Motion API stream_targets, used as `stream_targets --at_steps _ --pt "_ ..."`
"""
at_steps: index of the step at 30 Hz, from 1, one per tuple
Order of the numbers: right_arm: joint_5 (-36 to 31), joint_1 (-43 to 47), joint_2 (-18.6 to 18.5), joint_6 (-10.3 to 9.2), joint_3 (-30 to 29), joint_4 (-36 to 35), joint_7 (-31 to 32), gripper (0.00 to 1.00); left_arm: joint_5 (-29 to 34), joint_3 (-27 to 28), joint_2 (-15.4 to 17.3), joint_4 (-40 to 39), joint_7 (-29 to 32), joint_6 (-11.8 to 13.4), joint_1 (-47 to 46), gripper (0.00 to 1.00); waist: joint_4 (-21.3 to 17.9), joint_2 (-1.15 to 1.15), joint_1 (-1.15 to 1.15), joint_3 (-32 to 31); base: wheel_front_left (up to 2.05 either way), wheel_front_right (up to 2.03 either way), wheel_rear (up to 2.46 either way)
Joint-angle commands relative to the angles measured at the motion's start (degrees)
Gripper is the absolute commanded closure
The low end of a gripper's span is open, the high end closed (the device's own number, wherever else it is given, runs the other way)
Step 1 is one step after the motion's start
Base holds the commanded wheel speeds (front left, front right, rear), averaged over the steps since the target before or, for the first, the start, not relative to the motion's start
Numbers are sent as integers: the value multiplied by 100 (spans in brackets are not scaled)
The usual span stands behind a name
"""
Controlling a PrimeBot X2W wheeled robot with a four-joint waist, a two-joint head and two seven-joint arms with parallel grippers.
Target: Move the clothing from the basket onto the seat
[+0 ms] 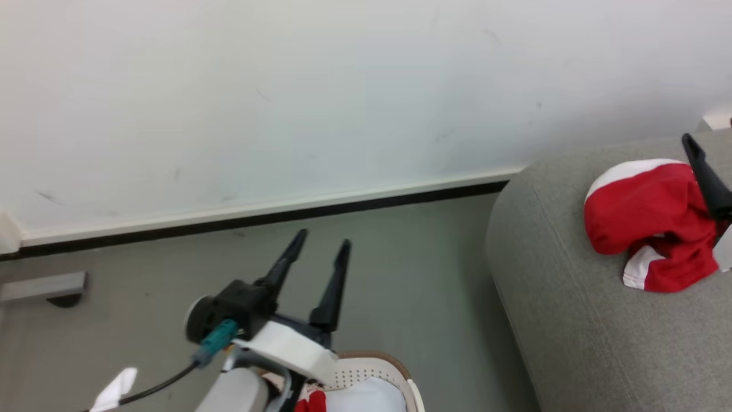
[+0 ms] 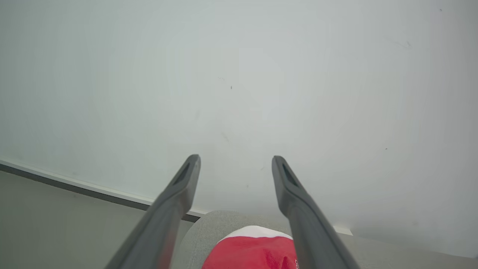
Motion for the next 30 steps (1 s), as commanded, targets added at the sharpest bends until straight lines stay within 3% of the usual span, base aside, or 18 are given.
stream_targets --at_steps 1,5,8,15,21,30 --pt "-69 271 147 -12 -114 -159 -137 0 -32 185 108 -70 -1 94 197 0 150 0 2 -202 0 0 0" --pt "-343 830 406 -12 -695 -540 -267 0 -41 663 270 -228 -2 290 506 0 267 0 2 -235 0 0 0" --pt "-739 1455 745 -12 -1496 -1027 -264 0 -16 953 335 -322 -2 398 713 0 356 0 2 -213 0 0 0" --pt "-1847 3337 1968 -12 -3458 -2287 -268 0 172 1425 216 -331 -2 453 1103 0 609 0 2 -123 0 0 0" --pt "-2361 4392 2502 -12 -3606 -2851 -269 0 374 1711 37 -267 -2 337 1426 0 708 0 2 -146 0 0 0" --pt "-2653 4818 2939 -12 -3731 -3067 -269 0 564 2148 -187 -271 -2 211 1776 0 685 0 2 -225 0 0 0"
